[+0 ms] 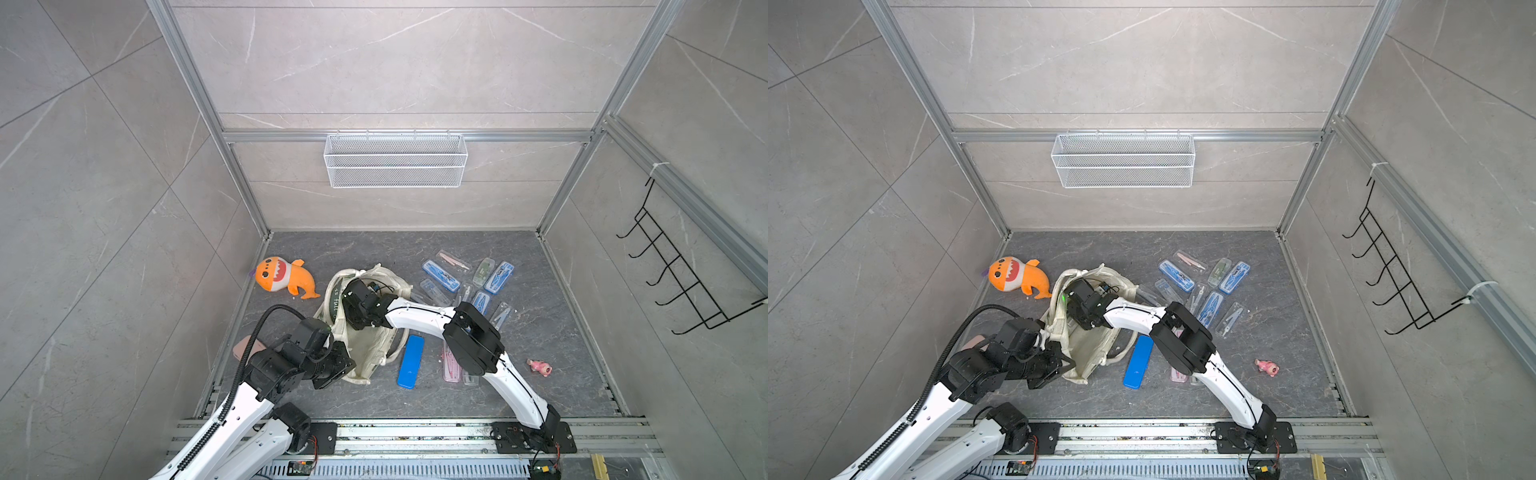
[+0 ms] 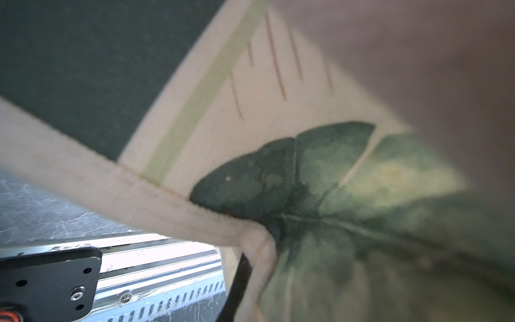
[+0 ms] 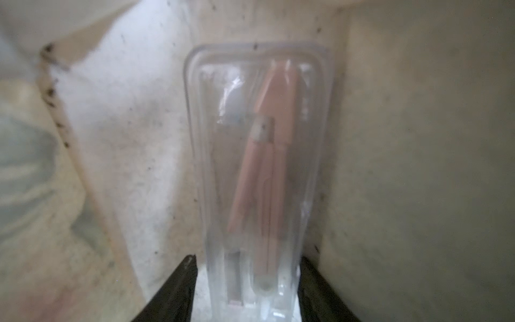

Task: Take out the compass set from the canvas bag
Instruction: Pick up the compass set from the canvas bag.

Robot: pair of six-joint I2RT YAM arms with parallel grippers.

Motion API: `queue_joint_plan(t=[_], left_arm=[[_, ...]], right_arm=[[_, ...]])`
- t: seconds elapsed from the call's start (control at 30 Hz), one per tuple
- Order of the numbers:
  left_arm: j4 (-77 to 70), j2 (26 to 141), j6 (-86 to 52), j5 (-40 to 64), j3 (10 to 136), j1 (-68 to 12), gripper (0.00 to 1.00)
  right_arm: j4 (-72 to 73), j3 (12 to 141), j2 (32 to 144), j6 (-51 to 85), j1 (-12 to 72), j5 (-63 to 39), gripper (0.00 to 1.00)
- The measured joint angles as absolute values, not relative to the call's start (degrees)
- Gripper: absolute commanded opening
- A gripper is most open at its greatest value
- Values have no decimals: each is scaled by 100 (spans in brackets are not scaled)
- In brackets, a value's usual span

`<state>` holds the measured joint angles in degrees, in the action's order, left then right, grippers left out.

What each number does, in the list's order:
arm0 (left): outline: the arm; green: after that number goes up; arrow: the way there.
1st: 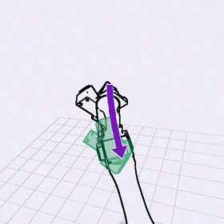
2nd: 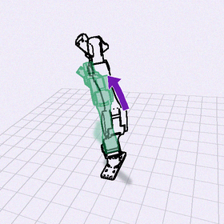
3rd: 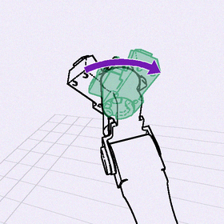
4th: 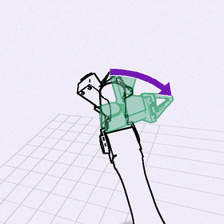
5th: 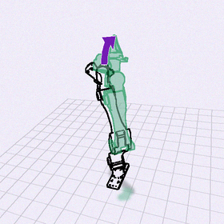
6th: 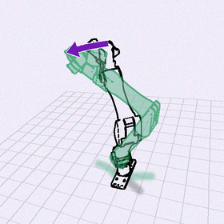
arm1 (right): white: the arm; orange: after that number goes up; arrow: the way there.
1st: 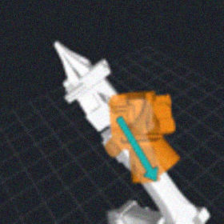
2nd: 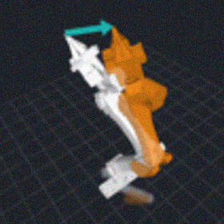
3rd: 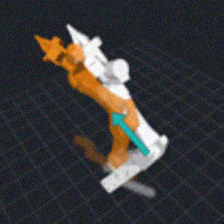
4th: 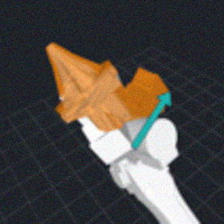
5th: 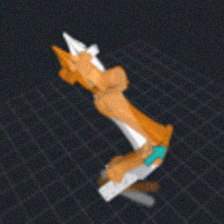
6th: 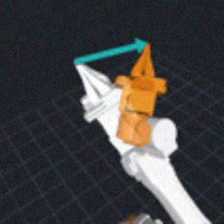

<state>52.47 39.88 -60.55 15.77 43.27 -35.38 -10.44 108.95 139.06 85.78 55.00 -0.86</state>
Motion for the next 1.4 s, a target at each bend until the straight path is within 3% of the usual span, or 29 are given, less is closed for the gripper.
queue_joint_plan(t=[0.4, 0.9, 1.4], left_arm=[[5216, 4040, -5802, 1678, 4327, -3520, 0], [5269, 4040, -6060, 1428, 4335, -3538, 0], [5544, 3955, -6464, 864, 4512, -3555, 0]], right_arm=[[-183, 10897, 14029, 8414, 5304, -635, 35], [71, 10407, 13727, 7837, 5273, -991, 29], [596, 8171, 11749, 7555, 5426, -725, 27]])
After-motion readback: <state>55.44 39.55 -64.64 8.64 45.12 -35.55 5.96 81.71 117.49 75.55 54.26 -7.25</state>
